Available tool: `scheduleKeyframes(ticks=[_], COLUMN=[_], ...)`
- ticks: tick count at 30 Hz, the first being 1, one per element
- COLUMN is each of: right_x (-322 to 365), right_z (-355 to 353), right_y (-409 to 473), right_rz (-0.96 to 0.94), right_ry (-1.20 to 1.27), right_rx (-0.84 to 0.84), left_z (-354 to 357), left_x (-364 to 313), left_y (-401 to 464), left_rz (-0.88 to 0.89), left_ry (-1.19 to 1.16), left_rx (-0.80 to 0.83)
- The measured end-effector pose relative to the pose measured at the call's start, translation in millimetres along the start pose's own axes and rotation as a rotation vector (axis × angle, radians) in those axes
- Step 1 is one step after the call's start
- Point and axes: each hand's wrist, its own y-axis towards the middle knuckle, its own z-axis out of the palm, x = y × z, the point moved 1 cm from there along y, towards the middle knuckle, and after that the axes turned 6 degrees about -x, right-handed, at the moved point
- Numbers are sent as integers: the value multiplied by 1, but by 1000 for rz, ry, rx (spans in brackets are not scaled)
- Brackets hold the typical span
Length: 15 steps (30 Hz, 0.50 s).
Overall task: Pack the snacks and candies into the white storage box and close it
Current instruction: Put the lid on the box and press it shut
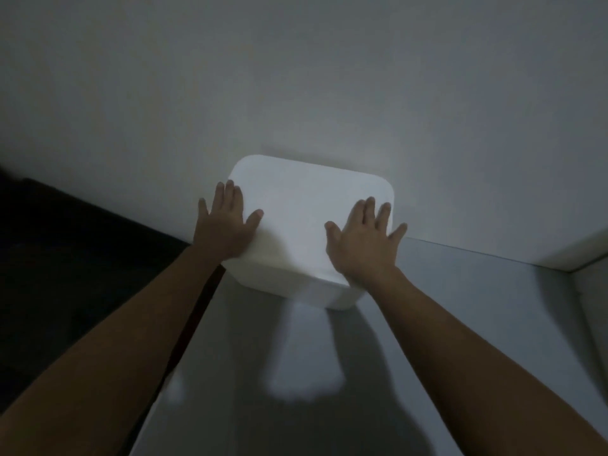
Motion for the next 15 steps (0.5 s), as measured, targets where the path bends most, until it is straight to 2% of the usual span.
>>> scheduleKeyframes(ticks=[2, 5, 10, 15], right_x=[19, 39, 41, 34], right_z=[4, 13, 15, 13], right_y=[-18, -34, -40, -41], right_rz=[-9, -39, -41, -110], right_ry=[12, 16, -37, -1], right_rx=[25, -20, -88, -62], left_z=[0, 3, 3, 9], left_x=[-12, -36, -49, -38], left_y=[-13, -31, -39, -41], left_rz=[-50, -44, -136, -98], left_ry=[49, 136, 109, 70], left_rx=[40, -16, -92, -147])
